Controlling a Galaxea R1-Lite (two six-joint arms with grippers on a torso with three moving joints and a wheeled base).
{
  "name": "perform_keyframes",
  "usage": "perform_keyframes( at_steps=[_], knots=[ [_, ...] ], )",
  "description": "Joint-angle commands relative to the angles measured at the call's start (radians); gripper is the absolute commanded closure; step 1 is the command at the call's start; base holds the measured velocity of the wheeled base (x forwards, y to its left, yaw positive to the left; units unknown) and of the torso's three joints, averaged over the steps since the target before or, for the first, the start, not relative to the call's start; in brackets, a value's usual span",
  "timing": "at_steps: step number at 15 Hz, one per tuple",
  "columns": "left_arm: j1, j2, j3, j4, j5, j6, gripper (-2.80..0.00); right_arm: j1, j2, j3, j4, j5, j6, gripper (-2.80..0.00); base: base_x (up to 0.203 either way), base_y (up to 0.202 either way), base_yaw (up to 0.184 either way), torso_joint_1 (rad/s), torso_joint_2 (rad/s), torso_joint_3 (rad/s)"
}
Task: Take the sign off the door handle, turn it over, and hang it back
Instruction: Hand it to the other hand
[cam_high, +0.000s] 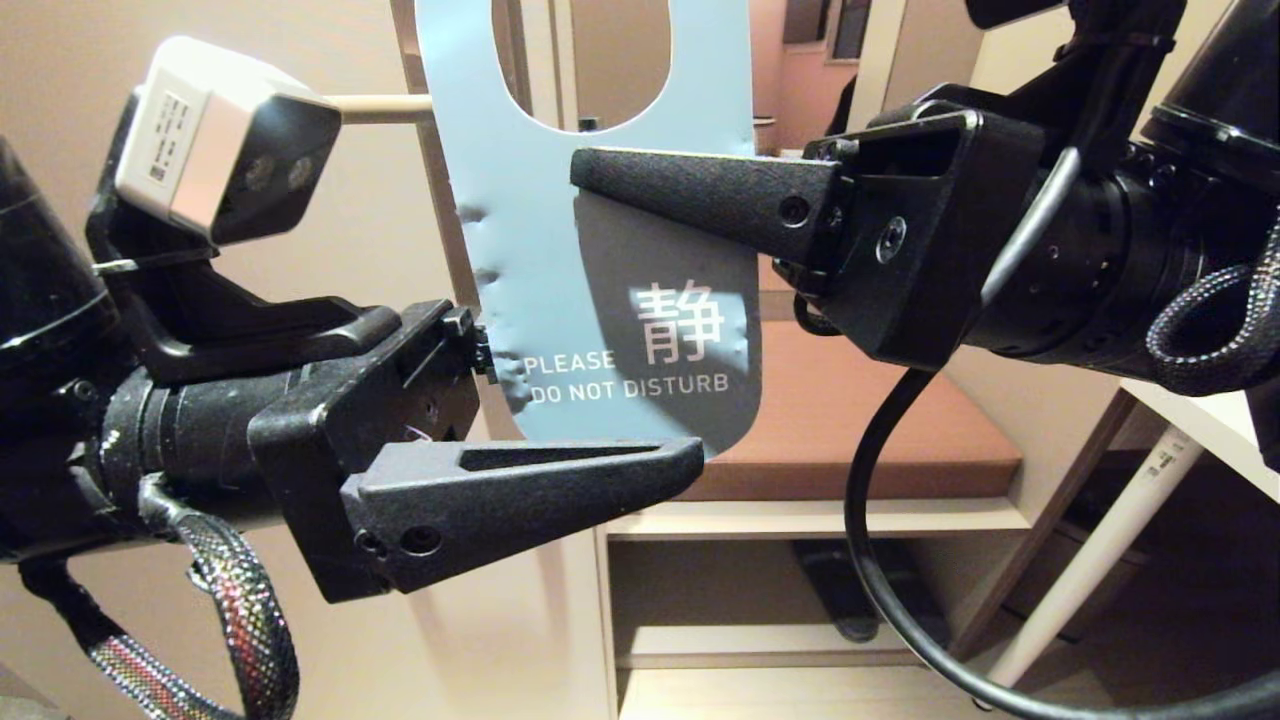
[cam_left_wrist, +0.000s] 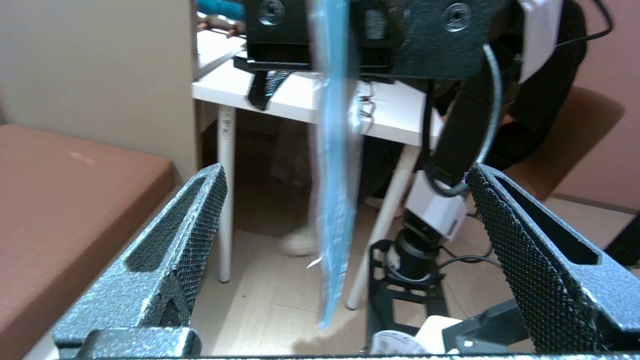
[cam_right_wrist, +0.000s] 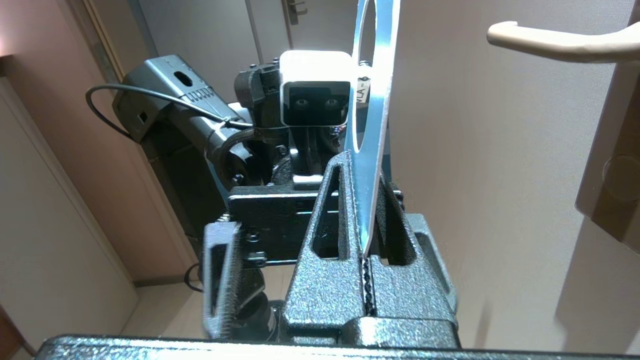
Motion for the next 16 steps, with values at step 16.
perform_keyframes(
  at_steps=[16],
  knots=[
    [-0.015, -0.004, 0.001, -0.007, -0.002, -0.011, -2.80, 0.017, 0.035, -0.032, -0.012, 0.003, -0.002, 0.00, 0.000, 0.000, 0.000, 0.000, 0.00, 0.000]
  ],
)
